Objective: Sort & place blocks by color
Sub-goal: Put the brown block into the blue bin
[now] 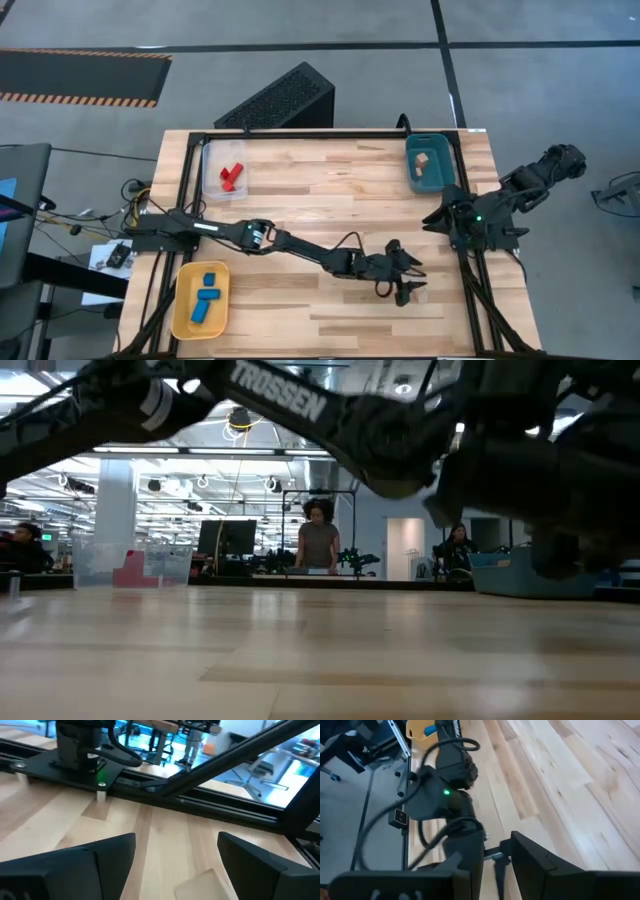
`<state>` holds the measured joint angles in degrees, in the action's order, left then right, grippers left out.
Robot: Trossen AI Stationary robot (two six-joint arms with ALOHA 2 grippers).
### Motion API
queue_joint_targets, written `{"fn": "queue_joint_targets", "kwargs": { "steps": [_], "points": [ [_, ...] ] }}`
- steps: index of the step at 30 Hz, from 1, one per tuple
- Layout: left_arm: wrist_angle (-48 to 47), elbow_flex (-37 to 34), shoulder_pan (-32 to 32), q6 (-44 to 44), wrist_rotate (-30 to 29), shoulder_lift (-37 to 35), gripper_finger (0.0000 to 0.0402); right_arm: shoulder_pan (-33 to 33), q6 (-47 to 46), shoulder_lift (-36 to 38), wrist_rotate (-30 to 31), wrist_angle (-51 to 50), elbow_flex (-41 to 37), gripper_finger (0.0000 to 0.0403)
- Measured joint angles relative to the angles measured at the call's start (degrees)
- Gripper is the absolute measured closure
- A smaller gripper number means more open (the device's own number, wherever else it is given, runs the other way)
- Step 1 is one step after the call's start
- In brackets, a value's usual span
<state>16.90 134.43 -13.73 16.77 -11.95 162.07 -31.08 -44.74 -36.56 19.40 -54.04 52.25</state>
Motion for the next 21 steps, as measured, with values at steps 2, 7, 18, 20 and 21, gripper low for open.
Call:
{"fn": "queue_joint_targets", "kwargs": {
  "steps": [2, 7, 18, 20, 21],
  "points": [
    [1.4, 0.6, 0.2, -1.6, 1.9, 1.4, 0.0130, 0.0, -0.3, 0.3, 0.0, -0.6, 0.0, 0.0283],
    [-0.9, 0.2, -0.1, -8.0, 5.2, 2.3, 0.0130, 0.0, -2.9, 1.1, 0.0, -2.2, 0.0, 0.0283],
    [-11.1, 0.3, -0.1, -13.5, 9.2, 1.8, 0.0129, 0.0, -9.3, 0.8, 0.0, -2.5, 0.0, 0.0283],
    [-13.0, 0.4, -0.2, -13.1, 10.3, 1.2, 0.0129, 0.0, -10.3, 0.4, 0.0, -2.5, 0.0, 0.0283],
    [-13.9, 0.3, -0.2, -12.9, 11.1, 0.8, 0.0129, 0.0, -10.8, 0.2, 0.0, -2.5, 0.0, 0.0283]
  ]
}}
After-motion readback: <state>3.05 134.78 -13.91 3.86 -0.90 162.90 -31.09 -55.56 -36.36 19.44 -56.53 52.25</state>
